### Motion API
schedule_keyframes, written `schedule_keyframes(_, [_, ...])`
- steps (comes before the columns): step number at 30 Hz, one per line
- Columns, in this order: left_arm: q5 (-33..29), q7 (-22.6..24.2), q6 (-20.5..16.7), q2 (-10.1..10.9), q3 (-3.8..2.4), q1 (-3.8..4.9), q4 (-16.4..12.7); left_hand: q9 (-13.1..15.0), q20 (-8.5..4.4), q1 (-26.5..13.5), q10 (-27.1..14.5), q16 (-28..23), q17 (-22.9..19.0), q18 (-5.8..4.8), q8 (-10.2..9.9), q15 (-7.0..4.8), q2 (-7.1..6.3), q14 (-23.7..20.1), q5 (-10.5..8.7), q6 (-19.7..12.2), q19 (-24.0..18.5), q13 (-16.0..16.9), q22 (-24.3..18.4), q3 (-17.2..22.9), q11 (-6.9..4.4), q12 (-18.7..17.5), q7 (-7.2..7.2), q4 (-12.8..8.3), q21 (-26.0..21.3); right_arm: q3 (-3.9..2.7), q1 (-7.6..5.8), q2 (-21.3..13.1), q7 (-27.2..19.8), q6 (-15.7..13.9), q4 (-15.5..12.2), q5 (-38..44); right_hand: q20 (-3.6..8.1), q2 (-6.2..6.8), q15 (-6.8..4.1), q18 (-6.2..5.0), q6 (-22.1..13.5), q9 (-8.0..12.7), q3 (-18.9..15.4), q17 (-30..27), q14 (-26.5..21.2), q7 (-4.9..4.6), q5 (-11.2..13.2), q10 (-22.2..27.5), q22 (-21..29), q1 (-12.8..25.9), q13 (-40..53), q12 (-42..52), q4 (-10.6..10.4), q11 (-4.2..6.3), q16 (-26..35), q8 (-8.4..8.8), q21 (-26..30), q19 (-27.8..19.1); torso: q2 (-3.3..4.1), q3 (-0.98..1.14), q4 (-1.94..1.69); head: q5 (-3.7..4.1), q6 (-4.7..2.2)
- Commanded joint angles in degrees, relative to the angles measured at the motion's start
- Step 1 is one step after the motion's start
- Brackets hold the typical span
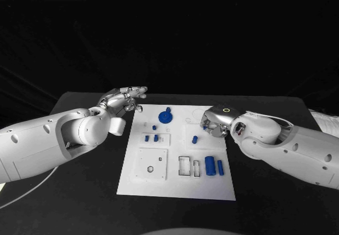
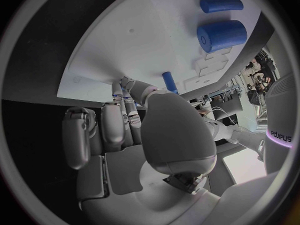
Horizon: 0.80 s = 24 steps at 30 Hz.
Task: Assemble the parts on the task board
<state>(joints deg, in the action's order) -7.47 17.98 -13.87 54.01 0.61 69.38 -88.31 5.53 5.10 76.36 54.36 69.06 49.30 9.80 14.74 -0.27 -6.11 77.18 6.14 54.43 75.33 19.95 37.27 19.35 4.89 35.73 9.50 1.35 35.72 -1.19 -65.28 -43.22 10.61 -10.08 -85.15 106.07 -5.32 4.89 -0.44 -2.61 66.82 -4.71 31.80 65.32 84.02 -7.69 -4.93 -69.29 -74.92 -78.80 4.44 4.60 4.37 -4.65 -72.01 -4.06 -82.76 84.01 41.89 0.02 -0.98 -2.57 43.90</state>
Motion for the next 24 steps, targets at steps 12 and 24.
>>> schedule_keyframes(12, [0.4,0.1,0.4,0.0,-0.03,0.04,0.2,0.1,0.45,0.5,-0.6,0.4,0.0,0.44,0.3,0.32,-0.03,-0.1,0.38,-0.4,0.0,0.1,0.0,0.2,0.02,0.3,0.06,-0.4,-0.2,-0.05,0.08,-0.8,0.0,-2.0,-1.5,0.4,0.34,-0.29,-0.53,0.24,0.6,-0.2,-0.6,0.0,2.0,0.04,1.2,-1.2,-3.4,1.3,0.1,-0.2,-0.8,0.78,-0.3,-0.21,-0.2,3.1,0.0,0.03,0.04,-0.04,0.01])
schedule_keyframes(24, [0.4,0.0,0.3,0.3,-0.02,0.04,0.5,0.1,0.46,0.6,-0.6,0.4,0.0,0.45,0.4,0.32,-0.04,-0.1,0.38,-0.5,0.0,0.1,0.0,0.2,0.03,0.4,0.07,-0.4,-0.2,-0.46,-0.09,-3.4,0.5,-1.5,-4.9,-0.7,0.36,-0.3,-0.55,0.25,0.6,-0.2,-0.8,-0.1,2.0,0.1,1.4,-1.3,-3.4,1.6,0.1,-0.3,-1.0,0.81,-0.3,-0.18,-0.2,3.1,-0.04,0.05,0.05,0.03,0.12])
